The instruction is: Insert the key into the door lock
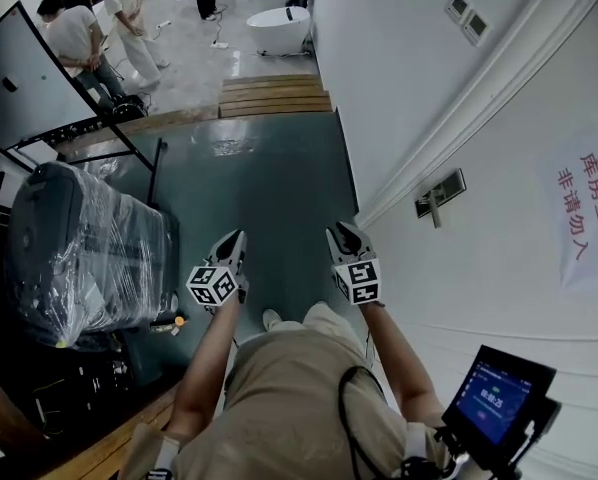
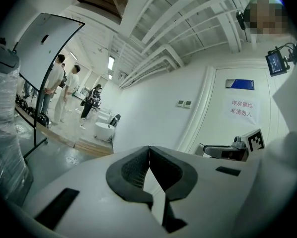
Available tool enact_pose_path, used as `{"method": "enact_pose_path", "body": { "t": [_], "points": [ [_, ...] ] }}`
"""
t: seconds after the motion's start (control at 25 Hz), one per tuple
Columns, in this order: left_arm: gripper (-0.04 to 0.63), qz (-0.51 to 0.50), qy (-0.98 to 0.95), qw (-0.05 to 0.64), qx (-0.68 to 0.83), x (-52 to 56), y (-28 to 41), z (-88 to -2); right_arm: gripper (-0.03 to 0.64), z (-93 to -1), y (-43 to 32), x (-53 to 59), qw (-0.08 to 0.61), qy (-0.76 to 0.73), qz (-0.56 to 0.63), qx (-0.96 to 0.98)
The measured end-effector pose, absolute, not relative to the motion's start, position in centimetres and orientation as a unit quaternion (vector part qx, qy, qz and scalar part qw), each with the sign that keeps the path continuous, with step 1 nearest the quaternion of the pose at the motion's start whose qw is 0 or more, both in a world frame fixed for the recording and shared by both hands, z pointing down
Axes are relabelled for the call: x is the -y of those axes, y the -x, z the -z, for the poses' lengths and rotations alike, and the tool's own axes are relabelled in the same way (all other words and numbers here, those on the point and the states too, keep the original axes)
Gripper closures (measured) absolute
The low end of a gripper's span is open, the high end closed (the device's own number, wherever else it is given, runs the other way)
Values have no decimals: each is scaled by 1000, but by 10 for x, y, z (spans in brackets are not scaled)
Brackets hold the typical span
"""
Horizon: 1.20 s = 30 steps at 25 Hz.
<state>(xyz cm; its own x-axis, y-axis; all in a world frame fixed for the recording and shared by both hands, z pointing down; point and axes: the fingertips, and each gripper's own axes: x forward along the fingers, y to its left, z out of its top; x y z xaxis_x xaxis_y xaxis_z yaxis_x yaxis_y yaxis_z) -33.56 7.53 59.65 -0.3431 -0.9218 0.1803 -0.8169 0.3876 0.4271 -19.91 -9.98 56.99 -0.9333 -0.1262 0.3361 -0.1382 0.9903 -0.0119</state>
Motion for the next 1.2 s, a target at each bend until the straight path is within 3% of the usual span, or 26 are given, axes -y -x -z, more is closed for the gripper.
{"method": "enact_pose_path", "body": {
  "t": [1.2],
  "points": [
    [575, 124, -523, 224, 813, 7, 314, -596, 540, -567, 189, 205, 175, -63, -28, 982]
  ]
}}
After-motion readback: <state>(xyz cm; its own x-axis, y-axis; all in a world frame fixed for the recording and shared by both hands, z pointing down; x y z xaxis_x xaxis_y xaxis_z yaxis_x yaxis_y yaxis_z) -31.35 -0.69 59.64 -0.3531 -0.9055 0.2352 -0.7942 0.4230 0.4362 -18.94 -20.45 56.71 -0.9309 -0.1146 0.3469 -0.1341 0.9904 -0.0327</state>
